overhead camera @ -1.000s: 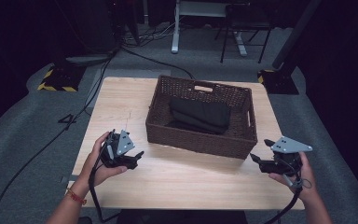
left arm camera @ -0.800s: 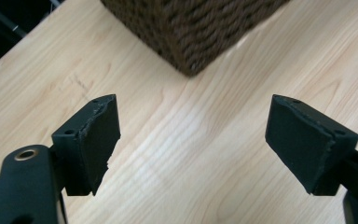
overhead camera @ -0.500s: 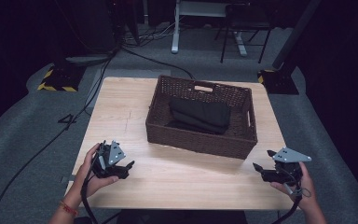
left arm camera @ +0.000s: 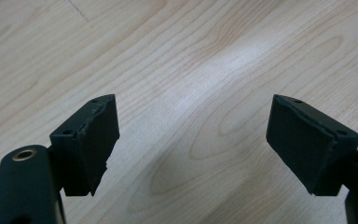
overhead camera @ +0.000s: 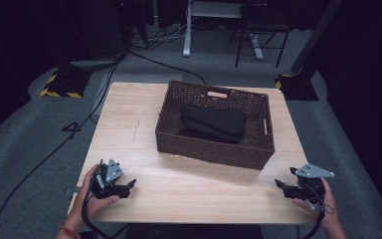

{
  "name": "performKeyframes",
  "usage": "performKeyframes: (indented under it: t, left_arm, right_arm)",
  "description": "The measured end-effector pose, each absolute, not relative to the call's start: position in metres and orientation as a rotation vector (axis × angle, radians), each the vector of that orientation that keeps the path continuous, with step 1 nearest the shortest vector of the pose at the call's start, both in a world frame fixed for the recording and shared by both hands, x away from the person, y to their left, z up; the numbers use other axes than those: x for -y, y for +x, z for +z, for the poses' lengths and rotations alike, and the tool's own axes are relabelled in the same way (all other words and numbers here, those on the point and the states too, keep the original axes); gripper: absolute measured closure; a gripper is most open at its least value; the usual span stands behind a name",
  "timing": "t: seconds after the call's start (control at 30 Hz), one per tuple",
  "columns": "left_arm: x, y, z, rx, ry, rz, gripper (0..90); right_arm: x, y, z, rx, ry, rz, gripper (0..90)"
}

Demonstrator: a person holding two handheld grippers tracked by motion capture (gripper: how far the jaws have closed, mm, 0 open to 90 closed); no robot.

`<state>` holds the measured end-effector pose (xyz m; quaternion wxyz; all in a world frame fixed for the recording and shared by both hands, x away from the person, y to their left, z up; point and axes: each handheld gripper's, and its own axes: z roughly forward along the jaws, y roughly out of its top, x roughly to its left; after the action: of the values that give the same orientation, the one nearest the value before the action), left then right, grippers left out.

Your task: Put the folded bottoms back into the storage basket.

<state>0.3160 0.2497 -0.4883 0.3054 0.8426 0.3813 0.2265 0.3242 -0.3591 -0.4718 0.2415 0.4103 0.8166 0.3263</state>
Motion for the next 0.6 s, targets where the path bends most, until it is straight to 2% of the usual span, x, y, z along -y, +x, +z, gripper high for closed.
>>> performKeyframes:
  t: [0.33,0.43,0.6]
  left_arm:
    - [-0.257,0.317,-0.5,-1.065,2.208,0.542,17.0]
    - [-0.263,0.319,-0.504,-1.087,2.159,0.475,16.9]
    - [-0.266,0.321,-0.505,-1.12,2.147,0.434,16.8]
  right_arm:
    - [0.384,0.321,-0.5,-2.194,1.288,0.98,23.7]
    - [0.384,0.32,-0.502,-2.194,1.284,0.973,22.1]
    - [0.382,0.321,-0.504,-2.171,1.314,0.961,20.7]
